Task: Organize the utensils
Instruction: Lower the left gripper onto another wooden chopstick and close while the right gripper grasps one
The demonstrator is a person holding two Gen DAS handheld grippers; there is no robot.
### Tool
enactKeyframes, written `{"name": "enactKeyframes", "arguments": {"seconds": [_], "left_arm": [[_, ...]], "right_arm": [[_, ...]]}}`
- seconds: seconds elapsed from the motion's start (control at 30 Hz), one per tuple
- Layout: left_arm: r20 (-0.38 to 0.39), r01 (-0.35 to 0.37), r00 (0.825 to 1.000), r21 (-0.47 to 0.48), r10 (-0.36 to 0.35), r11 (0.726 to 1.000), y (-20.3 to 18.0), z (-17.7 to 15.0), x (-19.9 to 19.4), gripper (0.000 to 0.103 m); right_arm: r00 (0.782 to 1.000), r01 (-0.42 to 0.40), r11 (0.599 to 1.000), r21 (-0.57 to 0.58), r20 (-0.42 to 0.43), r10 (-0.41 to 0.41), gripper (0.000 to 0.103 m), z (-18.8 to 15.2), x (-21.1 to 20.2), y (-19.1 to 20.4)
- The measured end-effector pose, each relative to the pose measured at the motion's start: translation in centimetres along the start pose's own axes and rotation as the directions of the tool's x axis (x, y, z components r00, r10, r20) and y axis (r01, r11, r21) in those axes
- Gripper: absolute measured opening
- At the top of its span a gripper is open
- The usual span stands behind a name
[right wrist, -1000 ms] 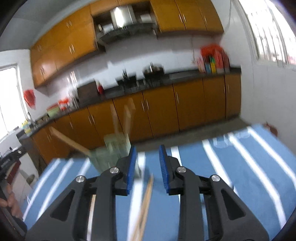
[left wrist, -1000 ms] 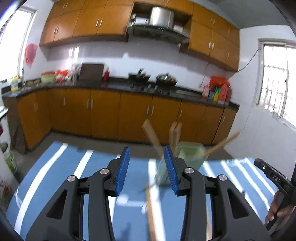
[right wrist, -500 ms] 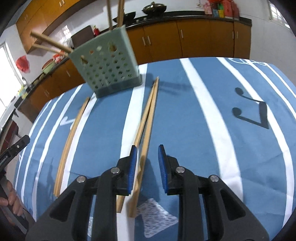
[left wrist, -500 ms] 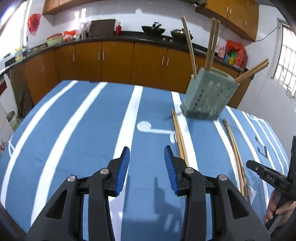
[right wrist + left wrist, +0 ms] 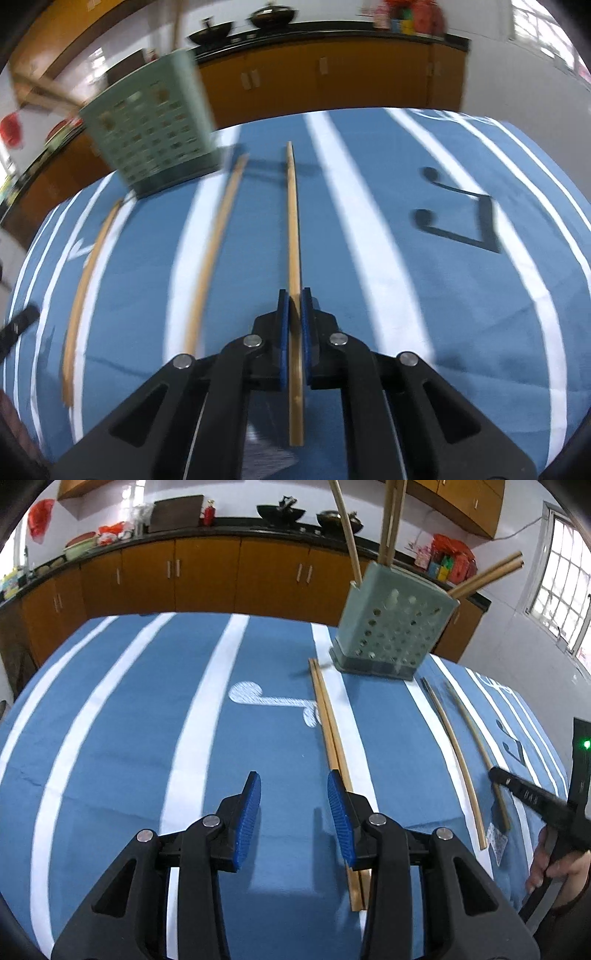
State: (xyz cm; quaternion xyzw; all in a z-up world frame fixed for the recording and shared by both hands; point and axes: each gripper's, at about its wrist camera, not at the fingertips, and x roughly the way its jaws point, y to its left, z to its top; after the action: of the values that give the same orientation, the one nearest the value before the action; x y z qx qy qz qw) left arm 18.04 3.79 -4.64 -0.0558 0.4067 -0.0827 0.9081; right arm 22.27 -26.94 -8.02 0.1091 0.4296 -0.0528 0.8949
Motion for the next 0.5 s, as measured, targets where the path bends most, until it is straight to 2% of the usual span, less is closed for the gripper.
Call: {"name": "enactKeyframes", "arguments": {"seconds": [0.13,0.5], "left_arm": [[-0.029,0.016,0.999,0.025,-0.015,1.0,-0.9,-0.5,0.9,0.035],[-0.081,0.022,0.997,0.087,-0.015,0.996,-2.4,-1.4,2.3,0.028]], "right_arm": [[1.0,0.017,0.999,0.043,0.002,-0.017,0.008,0.3,0.0,-1.7],[1.0,0.026,1.0,0.011,0.01,-0.026,0.008,0.1,0.0,-1.5]]}}
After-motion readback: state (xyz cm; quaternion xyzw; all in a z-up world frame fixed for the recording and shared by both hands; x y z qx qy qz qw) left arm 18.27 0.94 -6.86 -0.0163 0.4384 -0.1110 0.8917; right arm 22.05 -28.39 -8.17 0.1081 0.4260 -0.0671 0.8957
